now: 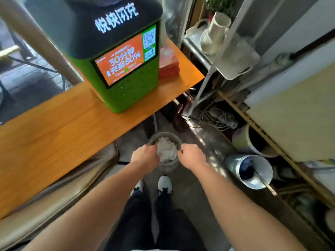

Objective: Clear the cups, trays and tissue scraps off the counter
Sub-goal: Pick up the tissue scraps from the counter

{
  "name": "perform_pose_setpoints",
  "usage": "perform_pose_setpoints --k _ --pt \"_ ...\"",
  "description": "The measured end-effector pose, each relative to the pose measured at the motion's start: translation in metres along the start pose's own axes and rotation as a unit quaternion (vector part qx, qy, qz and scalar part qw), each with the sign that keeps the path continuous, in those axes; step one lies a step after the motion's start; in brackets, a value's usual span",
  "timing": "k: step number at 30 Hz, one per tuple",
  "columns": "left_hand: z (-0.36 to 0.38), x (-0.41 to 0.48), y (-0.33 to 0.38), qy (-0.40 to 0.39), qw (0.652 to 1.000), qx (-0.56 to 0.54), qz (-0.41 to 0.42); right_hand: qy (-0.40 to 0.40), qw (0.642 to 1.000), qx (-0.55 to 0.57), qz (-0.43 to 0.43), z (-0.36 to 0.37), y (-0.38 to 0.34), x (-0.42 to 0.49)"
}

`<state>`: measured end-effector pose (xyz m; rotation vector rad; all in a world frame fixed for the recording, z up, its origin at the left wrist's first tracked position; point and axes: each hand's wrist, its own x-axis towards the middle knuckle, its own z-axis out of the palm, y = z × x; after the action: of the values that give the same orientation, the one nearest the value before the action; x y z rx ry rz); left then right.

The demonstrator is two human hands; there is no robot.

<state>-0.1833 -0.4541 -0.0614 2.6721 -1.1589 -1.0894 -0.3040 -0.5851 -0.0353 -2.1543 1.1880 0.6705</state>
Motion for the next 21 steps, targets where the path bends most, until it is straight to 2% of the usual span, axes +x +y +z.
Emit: perform_pose_setpoints --k 8,15,18,21 --pt "0.127 0.117 -0.013 -0.085 0.994 0.009 -0.067 -0.029 0.983 0.158 0.094 0.113 0.067 0.125" --pt "0.269 0.263 -0.038 -0.065 0.985 -0.101 -0.126 -0.060 0.947 0.281 0.144 0.233 0.106 0.280" --pt "0.307 0.312 -0.054 -0.070 0.956 -0.203 -0.200 -0.092 0.905 0.371 0.188 0.267 0.107 0.328" --pt "0.328 0.343 -0.066 -0.100 0.884 -0.375 -0.259 -0.104 0.883 0.403 0.216 0.288 0.107 0.358"
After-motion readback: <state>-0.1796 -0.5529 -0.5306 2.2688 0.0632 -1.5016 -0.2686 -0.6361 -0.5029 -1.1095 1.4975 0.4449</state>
